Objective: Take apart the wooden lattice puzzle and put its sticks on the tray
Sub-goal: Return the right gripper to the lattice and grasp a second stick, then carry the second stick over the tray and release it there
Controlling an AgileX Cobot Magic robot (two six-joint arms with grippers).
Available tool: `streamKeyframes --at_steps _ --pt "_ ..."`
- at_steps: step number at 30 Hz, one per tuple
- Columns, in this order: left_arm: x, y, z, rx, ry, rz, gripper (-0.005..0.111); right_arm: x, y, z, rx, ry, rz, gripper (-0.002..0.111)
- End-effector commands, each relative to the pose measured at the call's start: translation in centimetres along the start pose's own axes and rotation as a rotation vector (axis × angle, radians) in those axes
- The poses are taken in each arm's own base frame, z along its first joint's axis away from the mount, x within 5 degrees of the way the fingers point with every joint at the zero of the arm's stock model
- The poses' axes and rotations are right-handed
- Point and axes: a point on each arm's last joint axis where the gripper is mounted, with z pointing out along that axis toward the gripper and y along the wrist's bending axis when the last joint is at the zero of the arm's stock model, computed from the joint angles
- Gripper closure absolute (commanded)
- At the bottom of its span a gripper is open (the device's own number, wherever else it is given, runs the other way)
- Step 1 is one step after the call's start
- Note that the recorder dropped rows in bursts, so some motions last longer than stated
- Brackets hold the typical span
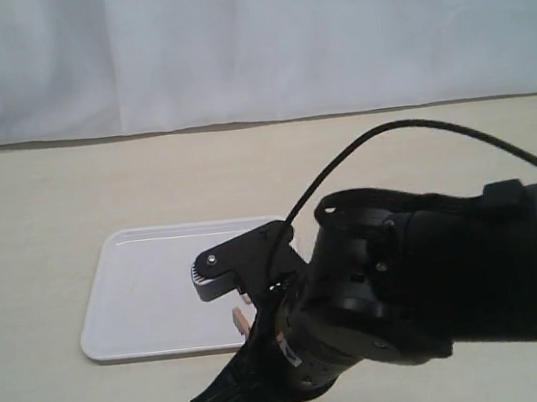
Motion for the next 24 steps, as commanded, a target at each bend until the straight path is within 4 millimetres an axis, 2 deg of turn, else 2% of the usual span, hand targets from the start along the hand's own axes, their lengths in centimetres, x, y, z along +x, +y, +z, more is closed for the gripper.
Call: streamKeyframes --at_steps 1,7,13,15,20,24 --pt "0.0 0.0 0.0 0.000 -0.009 -0.008 0.107 -0.3 -0.1 -1.6 -0.017 -0.042 -0.004 0.104" --pt "0.0 0.0 0.0 0.000 -0.009 -0.008 0.107 -1.0 0.3 -1.8 -0.063 -0.119 -0.027 0.104" --pt "0.0 0.0 0.0 0.000 -0.009 -0.008 0.107 -3.8 2.4 -0.7 -0.135 -0.201 -0.026 0.104" --pt "0.0 0.0 0.0 0.000 -0.009 -0.008 0.107 -5.0 2.6 0.5 -0.121 -0.202 -0.042 0.104" --pt "0.0 0.0 0.0 0.000 -0.009 -0.008 0.107 -7.4 1.8 4.1 -0.109 -0.175 0.079 0.104" --pt "0.0 0.0 0.0 0.000 -0.007 -0.008 0.107 -8.8 1.7 6.1 -0.132 -0.202 0.139 0.104"
